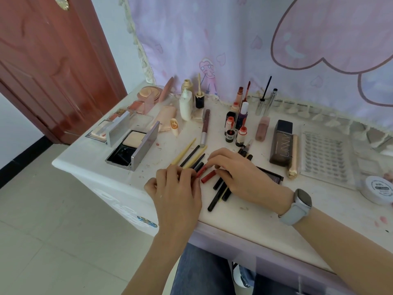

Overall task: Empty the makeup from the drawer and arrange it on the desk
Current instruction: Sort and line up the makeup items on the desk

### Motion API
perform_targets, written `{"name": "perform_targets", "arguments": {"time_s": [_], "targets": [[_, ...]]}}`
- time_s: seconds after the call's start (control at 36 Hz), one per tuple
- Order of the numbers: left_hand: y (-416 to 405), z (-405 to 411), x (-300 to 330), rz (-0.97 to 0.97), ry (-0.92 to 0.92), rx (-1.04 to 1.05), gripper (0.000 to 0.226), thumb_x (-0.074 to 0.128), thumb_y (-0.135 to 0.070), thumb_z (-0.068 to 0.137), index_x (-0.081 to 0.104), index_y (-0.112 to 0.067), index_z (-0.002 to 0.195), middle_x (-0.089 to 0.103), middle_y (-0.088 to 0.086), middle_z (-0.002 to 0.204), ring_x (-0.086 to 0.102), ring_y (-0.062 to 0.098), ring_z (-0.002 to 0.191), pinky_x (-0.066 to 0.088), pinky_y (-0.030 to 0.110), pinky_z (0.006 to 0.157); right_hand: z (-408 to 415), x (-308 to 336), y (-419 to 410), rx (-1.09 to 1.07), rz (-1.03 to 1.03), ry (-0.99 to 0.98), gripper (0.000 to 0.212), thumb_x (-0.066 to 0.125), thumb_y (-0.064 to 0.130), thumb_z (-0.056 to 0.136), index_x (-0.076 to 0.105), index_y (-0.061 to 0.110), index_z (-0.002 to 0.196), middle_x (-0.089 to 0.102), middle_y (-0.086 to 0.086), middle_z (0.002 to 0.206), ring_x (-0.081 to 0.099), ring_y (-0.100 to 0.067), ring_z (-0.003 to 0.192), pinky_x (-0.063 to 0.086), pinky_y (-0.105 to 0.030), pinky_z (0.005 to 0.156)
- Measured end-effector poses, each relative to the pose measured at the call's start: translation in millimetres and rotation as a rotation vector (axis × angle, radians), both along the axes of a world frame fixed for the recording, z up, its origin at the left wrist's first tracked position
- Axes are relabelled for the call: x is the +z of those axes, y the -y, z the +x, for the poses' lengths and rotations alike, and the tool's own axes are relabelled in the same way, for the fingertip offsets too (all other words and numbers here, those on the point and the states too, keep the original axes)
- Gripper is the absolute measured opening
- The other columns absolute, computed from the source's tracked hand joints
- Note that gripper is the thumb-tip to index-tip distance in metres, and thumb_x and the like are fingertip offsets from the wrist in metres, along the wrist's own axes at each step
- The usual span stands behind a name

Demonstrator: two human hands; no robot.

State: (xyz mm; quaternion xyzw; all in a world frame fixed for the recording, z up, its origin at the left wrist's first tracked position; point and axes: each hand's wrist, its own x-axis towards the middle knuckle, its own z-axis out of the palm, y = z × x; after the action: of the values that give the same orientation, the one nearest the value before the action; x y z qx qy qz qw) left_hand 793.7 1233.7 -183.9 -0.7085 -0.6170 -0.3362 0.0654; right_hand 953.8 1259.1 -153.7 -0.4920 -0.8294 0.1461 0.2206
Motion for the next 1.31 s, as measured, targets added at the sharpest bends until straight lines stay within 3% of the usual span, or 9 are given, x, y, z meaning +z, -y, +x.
{"name": "perform_targets", "arguments": {"time_s": [0.11,0.25,0.39,0.56,0.89,0.97,1.06,1.11,1.31], "targets": [[-1.1,-2.3,-3.2,0.091,0.029,-0.131,0.020,0.056,-0.017,0.083,0.070,-0.018,0.097,0.064,0.001,0.097,0.048,0.023,0.094,0.029,0.039,0.081,15.1,1.1,1.9,-0.079,0.034,-0.021,0.025,0.052,0.002,0.090,0.064,0.012,0.109,0.059,-0.001,0.110,0.054,-0.015,0.100,0.039,-0.018,0.088],[-2.9,-3.5,-7.6,0.057,-0.063,-0.318,0.024,0.055,-0.025,0.083,0.069,-0.024,0.103,0.064,-0.005,0.109,0.047,0.024,0.107,0.033,0.047,0.086,31.2,6.3,6.0,-0.023,0.083,0.142,0.020,0.060,0.006,0.087,0.070,0.013,0.104,0.063,-0.003,0.099,0.054,-0.020,0.096,0.047,-0.032,0.083],[-3.9,-4.3,-10.2,0.012,-0.078,-0.281,0.026,0.051,-0.027,0.084,0.069,-0.022,0.102,0.064,-0.004,0.109,0.046,0.023,0.109,0.031,0.046,0.087,31.3,11.4,3.9,0.088,0.114,0.306,0.024,0.061,0.010,0.087,0.069,0.016,0.109,0.064,-0.005,0.103,0.055,-0.024,0.096,0.050,-0.038,0.079],[-3.8,-3.5,-8.9,0.055,-0.038,-0.230,0.028,0.054,-0.027,0.084,0.070,-0.024,0.107,0.064,0.001,0.110,0.046,0.025,0.108,0.027,0.042,0.089,27.5,16.4,-13.9,0.196,0.115,0.437,0.029,0.046,0.025,0.096,0.061,0.024,0.121,0.056,0.001,0.111,0.046,-0.016,0.102,0.039,-0.026,0.083],[-4.4,-5.0,-10.8,0.020,-0.045,-0.273,0.029,0.052,-0.029,0.082,0.070,-0.025,0.104,0.063,0.000,0.109,0.045,0.023,0.111,0.029,0.044,0.090,26.8,19.6,-23.1,0.343,0.290,0.663,0.017,0.052,0.008,0.091,0.060,0.012,0.104,0.060,-0.003,0.105,0.053,-0.022,0.094,0.048,-0.035,0.078],[-3.7,-4.0,-11.7,0.011,-0.028,-0.239,0.030,0.051,-0.029,0.083,0.069,-0.023,0.106,0.063,0.001,0.109,0.046,0.023,0.110,0.029,0.044,0.089,26.2,23.7,-16.8,0.341,0.402,0.522,0.008,0.058,0.008,0.089,0.064,0.006,0.093,0.064,-0.009,0.095,0.059,-0.026,0.082,0.053,-0.038,0.069],[-3.1,-3.9,-11.5,0.035,-0.005,-0.233,0.032,0.052,-0.030,0.083,0.068,-0.021,0.109,0.063,0.002,0.110,0.046,0.023,0.110,0.029,0.044,0.089,25.0,27.0,-6.1,0.253,0.405,0.221,0.017,0.049,0.016,0.089,0.061,0.005,0.094,0.061,-0.009,0.096,0.059,-0.018,0.080,0.052,-0.027,0.068],[-2.9,-3.2,-9.8,0.058,0.027,-0.228,0.033,0.052,-0.031,0.084,0.068,-0.019,0.110,0.063,0.003,0.111,0.047,0.024,0.109,0.030,0.043,0.088,23.7,28.7,1.9,0.153,0.304,-0.063,0.012,0.048,0.019,0.086,0.052,0.013,0.095,0.054,-0.002,0.096,0.051,-0.005,0.074,0.047,-0.021,0.065],[1.2,3.5,5.3,0.034,0.211,-0.288,0.040,0.048,-0.034,0.089,0.061,-0.009,0.117,0.061,0.004,0.111,0.049,0.019,0.105,0.035,0.034,0.092,14.4,28.6,10.6,-0.102,-0.166,-1.091,0.021,0.049,-0.007,0.084,0.052,0.013,0.088,0.059,-0.006,0.082,0.059,-0.021,0.067,0.049,-0.025,0.062]]}}
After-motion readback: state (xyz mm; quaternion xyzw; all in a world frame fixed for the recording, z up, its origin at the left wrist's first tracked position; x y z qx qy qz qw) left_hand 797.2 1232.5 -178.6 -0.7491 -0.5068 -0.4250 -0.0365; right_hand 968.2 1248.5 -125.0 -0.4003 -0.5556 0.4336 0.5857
